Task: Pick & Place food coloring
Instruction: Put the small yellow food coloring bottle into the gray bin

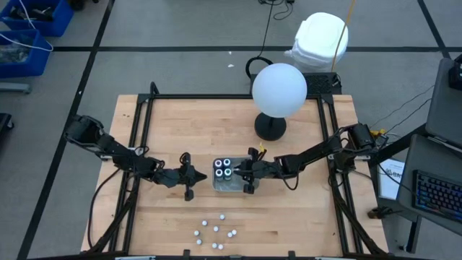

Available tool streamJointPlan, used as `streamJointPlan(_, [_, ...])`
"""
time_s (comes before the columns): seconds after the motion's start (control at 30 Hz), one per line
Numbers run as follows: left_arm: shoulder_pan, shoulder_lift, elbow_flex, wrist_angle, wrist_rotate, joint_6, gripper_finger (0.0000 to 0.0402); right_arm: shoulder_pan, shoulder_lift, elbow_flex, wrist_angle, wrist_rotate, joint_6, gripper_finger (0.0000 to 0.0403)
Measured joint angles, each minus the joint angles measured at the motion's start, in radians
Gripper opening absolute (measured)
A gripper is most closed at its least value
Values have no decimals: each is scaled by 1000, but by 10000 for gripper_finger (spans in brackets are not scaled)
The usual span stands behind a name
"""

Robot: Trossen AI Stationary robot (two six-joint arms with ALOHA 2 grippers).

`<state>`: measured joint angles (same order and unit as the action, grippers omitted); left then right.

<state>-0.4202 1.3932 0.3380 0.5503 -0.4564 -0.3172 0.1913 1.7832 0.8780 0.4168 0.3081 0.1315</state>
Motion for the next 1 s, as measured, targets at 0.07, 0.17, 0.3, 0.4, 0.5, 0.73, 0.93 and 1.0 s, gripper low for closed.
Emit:
streamJointPlan(0.07, [0, 0, 0, 0, 0, 0, 24, -8, 0, 0, -2, 1, 3, 57])
streamJointPlan(0.17, [0, 0, 0, 0, 0, 0, 24, -17, 0, 0, -2, 1, 4, 57])
streamJointPlan(0.3, [0, 0, 0, 0, 0, 0, 24, -22, 0, 0, -2, 1, 6, 57])
streamJointPlan(0.4, [0, 0, 0, 0, 0, 0, 24, -22, 0, 0, -2, 1, 6, 57])
streamJointPlan(0.5, [0, 0, 0, 0, 0, 0, 24, -22, 0, 0, -2, 1, 6, 57])
streamJointPlan(0.73, [0, 0, 0, 0, 1, -1, 24, -22, 0, 0, -3, 1, 12, 78])
streamJointPlan(0.93, [0, 0, 0, -1, 1, -1, 24, -22, 0, 0, -3, 1, 17, 97])
streamJointPlan(1.0, [0, 0, 0, -1, 2, -1, 24, -22, 0, 0, -3, 1, 15, 96])
